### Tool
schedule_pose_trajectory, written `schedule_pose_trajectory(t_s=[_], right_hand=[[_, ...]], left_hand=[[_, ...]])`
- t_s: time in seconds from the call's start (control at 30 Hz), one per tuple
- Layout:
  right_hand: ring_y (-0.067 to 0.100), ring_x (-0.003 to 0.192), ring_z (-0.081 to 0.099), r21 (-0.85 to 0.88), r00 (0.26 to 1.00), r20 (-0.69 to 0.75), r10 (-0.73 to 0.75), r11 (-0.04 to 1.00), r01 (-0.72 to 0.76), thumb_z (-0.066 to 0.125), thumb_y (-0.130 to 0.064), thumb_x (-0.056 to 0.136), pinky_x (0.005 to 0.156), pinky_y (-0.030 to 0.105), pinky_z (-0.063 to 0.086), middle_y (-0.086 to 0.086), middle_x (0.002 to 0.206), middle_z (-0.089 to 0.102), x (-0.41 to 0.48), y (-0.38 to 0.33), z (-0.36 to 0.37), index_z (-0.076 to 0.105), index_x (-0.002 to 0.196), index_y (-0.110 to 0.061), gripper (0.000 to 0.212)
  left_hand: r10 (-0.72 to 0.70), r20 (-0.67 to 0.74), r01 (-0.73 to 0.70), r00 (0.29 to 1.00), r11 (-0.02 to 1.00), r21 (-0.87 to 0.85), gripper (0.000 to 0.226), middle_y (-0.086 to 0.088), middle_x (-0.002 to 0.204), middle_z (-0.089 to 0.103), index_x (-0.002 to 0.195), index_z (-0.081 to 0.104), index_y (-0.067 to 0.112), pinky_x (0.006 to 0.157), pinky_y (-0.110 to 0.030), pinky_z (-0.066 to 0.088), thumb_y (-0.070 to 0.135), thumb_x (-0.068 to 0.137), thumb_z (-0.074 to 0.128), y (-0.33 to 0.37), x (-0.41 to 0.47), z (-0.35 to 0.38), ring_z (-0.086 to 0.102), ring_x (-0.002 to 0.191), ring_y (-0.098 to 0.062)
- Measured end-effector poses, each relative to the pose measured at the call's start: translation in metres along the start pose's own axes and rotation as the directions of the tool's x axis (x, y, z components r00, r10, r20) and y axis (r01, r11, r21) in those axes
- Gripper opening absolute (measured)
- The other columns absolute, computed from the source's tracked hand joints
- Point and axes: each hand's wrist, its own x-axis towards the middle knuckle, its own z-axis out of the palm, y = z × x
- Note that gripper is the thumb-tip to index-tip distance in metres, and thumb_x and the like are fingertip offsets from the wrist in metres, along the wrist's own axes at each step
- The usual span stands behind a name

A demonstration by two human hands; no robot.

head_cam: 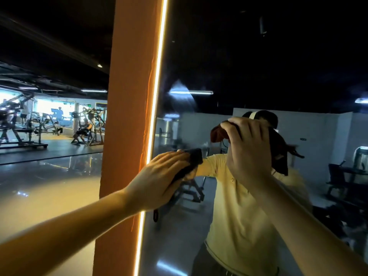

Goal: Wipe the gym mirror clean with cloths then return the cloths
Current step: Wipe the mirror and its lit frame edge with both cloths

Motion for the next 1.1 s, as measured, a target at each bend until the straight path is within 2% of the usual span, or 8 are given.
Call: schedule_pose_trajectory(t_s=[0.1,0.2,0.27,0.4,0.53,0.7,0.87,1.1], right_hand=[[0.038,0.122,0.054,-0.001,1.0,0.014,-0.005,1.0,0.005,0.062,-0.003,0.08,0.108,0.051,0.034,0.017,0.131,0.061,0.0,0.002,0.0,0.057,0.13,-0.009,0.051],[0.037,0.122,0.052,0.006,1.0,0.026,-0.016,1.0,0.016,0.063,0.0,0.079,0.109,0.05,0.032,0.016,0.132,0.06,-0.001,0.002,-0.001,0.057,0.13,-0.009,0.052],[0.035,0.124,0.05,0.0,0.999,0.035,-0.025,1.0,0.025,0.061,-0.002,0.08,0.11,0.049,0.033,0.015,0.133,0.059,-0.002,0.002,-0.001,0.056,0.132,-0.01,0.052],[0.033,0.125,0.047,0.013,0.999,0.037,-0.021,1.0,0.02,0.047,-0.009,0.086,0.109,0.049,0.034,0.014,0.134,0.057,-0.003,0.002,-0.001,0.055,0.133,-0.01,0.048],[0.033,0.125,0.05,0.025,1.0,0.015,-0.017,1.0,0.017,0.043,-0.014,0.09,0.108,0.048,0.036,0.012,0.132,0.057,-0.004,0.001,0.001,0.054,0.133,-0.011,0.045],[0.033,0.123,0.051,0.02,1.0,-0.012,-0.023,1.0,0.024,0.045,-0.015,0.092,0.107,0.047,0.036,0.012,0.132,0.059,-0.004,0.003,0.004,0.053,0.133,-0.012,0.042],[0.034,0.122,0.052,0.0,1.0,0.003,-0.021,1.0,0.021,0.047,-0.014,0.089,0.106,0.048,0.036,0.011,0.132,0.058,-0.004,0.002,0.003,0.054,0.133,-0.012,0.045],[0.033,0.122,0.049,0.022,1.0,-0.01,-0.024,0.999,0.024,0.05,-0.007,0.084,0.105,0.048,0.037,0.012,0.13,0.058,-0.002,0.002,0.0,0.055,0.131,-0.012,0.047]], left_hand=[[-0.177,0.036,0.18,0.984,0.975,-0.129,0.018,0.002,0.118,0.062,0.12,0.068,0.019,0.09,-0.028,0.055,0.017,0.105,0.057,0.004,0.037,-0.043,0.062,0.103,-0.012],[-0.314,0.221,0.361,0.923,0.906,-0.221,0.021,0.011,0.101,0.065,0.107,0.066,0.031,0.086,-0.028,0.058,0.011,0.103,0.062,0.0,0.072,-0.074,0.066,0.093,-0.006],[-0.305,0.202,0.342,0.93,0.922,-0.183,0.025,0.015,0.096,0.066,0.105,0.067,0.031,0.083,-0.025,0.058,0.007,0.098,0.068,-0.006,0.086,-0.083,0.068,0.09,-0.005],[-0.361,-0.026,0.358,0.932,0.93,-0.085,0.017,-0.001,0.108,0.072,0.109,0.076,0.019,0.092,-0.038,0.058,0.013,0.093,0.076,-0.018,0.097,-0.072,0.067,0.101,-0.019],[-0.195,-0.329,0.28,0.924,0.93,0.236,0.017,-0.012,0.105,0.064,0.105,0.079,0.012,0.082,-0.039,0.043,0.018,0.089,0.081,-0.024,0.1,-0.049,0.058,0.093,-0.029],[-0.315,-0.537,0.408,0.783,0.911,0.061,0.018,-0.013,0.105,0.066,0.117,0.065,0.004,0.072,-0.038,0.051,0.012,0.101,0.061,-0.041,0.131,-0.05,0.06,0.087,-0.023],[-0.456,-0.611,0.554,0.647,0.832,-0.034,0.03,-0.014,0.13,0.058,0.126,0.067,0.006,0.096,-0.046,0.047,0.015,0.102,0.052,-0.022,0.14,-0.019,0.05,0.118,-0.034],[0.051,-0.293,0.079,0.955,0.907,0.414,0.055,-0.021,0.143,0.061,0.141,0.063,0.005,0.104,-0.053,0.05,0.04,0.098,0.063,-0.013,0.048,0.033,0.053,0.126,-0.034]])
